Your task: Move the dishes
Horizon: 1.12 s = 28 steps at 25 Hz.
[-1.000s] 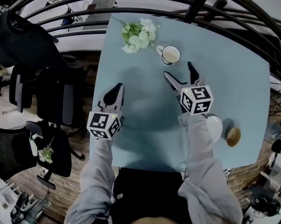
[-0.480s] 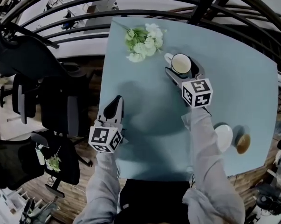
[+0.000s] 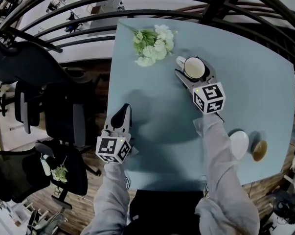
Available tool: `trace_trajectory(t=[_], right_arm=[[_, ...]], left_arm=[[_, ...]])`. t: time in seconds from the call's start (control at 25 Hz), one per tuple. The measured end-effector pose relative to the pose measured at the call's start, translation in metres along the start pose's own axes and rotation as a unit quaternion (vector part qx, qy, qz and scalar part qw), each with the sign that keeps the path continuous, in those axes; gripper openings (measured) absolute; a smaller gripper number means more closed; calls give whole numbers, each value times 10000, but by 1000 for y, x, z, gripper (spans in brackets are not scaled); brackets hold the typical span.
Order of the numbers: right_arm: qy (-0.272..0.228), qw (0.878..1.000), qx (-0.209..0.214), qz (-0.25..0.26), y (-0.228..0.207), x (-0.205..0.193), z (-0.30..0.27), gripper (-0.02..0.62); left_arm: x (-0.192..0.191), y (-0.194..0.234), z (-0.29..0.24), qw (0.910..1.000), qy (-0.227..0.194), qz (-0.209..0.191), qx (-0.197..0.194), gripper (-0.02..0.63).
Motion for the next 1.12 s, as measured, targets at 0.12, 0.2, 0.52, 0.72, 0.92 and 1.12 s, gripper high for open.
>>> trace_trajectory(t=[0.12,0.2,0.52,0.72,0.92,1.12], right_arm=[[-8,9996,-117,-254,2,-1,5,425],[-63,9992,-192,-334,5,1,13,423],[-247,9985,-476,50,25,33,72,423],[-404,9965,-729,-14,42,53,130,423],[-482,9949,-865,-188,49,48,179,425],[-517,9945,-881,-225,66,44,238,423]], left_arm=[[2,0,3,10000,3,-36,-5,26],[4,-2,6,10000,-15,-58,-27,26],[17,-33,21,9993,-162,-255,-232,26],[31,-70,46,9979,-347,-379,-407,26],[26,-103,69,9979,-352,-417,-363,26],[25,-142,98,9974,-369,-485,-395,26]])
Point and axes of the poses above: the fingertips, and each gripper's own axes: z backward along the fingers, y to its left, x out of its top, the point moved 3 cm from there along z, backward along the fingers, and after that the axes turned 4 degrees about -z, right-handed, at the moved point
